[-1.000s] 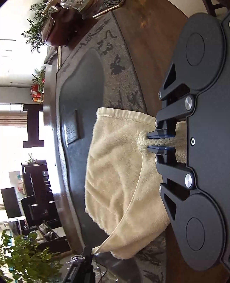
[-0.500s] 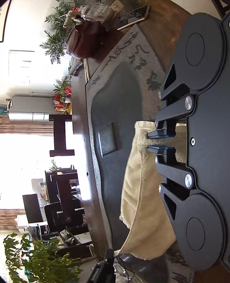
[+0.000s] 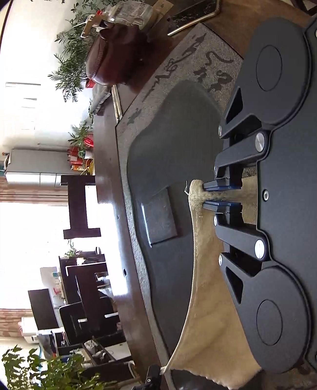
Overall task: Fold towel
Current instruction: 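Carry the towel edge over the towel with the right gripper while the left gripper holds its corner, then open both grippers and release the folded towel onto the table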
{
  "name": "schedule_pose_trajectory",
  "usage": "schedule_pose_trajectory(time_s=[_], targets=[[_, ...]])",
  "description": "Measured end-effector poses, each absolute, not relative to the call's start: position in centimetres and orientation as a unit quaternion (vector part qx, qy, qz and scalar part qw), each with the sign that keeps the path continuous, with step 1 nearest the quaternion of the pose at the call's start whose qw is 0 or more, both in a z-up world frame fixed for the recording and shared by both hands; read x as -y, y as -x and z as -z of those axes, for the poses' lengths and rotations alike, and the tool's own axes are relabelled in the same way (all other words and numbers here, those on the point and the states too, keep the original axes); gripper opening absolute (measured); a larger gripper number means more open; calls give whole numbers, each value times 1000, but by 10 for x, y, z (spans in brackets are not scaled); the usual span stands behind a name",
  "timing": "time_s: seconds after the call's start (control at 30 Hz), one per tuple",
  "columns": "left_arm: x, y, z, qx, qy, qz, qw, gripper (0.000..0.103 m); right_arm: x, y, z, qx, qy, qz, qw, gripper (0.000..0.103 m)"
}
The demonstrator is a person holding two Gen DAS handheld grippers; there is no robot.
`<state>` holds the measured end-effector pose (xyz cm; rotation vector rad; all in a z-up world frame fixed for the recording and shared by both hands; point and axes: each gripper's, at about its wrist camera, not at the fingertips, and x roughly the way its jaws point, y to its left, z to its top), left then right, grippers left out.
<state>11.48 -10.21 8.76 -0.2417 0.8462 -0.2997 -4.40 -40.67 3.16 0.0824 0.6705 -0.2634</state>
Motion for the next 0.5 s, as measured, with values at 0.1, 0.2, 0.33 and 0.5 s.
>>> schedule_pose_trajectory(time_s=[0.1, 0.2, 0.33, 0.5], targets=[[107, -127, -76, -413, 118, 145, 891, 5, 411, 33, -19, -336, -46, 140, 930, 10], [111, -137, -66, -421, 119, 142, 888, 5, 412, 24, -7, -353, -50, 141, 924, 10], [111, -144, -57, -426, 117, 139, 886, 6, 413, 18, 1, -363, -46, 147, 919, 21], [106, -144, -54, -437, 112, 135, 882, 16, 413, 23, -3, -361, -39, 157, 919, 39]])
